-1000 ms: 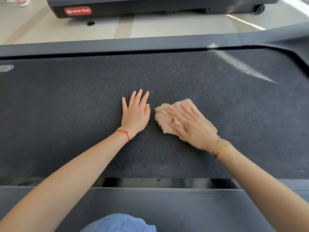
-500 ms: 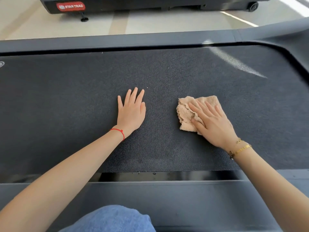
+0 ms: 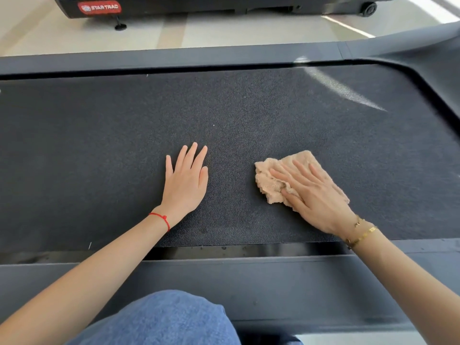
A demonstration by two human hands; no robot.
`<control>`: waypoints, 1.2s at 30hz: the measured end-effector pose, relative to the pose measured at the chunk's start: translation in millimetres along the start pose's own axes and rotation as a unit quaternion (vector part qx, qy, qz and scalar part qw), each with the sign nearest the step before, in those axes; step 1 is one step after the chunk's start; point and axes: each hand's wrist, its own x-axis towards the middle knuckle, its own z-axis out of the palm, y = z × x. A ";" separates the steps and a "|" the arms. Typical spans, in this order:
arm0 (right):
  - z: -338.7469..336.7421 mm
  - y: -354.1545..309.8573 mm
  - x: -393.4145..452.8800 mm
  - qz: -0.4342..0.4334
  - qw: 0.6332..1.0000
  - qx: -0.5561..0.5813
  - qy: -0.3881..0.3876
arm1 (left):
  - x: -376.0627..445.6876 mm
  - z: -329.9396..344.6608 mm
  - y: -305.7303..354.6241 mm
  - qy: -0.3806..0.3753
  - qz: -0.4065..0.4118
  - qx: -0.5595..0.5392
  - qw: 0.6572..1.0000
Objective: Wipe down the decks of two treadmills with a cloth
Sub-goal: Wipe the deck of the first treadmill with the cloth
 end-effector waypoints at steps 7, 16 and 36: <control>23.1 -90.0 4.7 -0.233 0.971 -0.018 -0.050 | -0.9 1.3 -0.2 0.017 0.002 -0.010 1.000; 27.3 -66.9 1.8 -0.084 0.996 -0.033 -0.004 | -1.2 -2.1 -0.5 0.010 0.000 -0.020 1.000; 25.8 -49.5 43.6 0.052 0.997 -0.035 0.041 | 37.9 0.2 27.7 -0.014 0.045 -0.011 0.999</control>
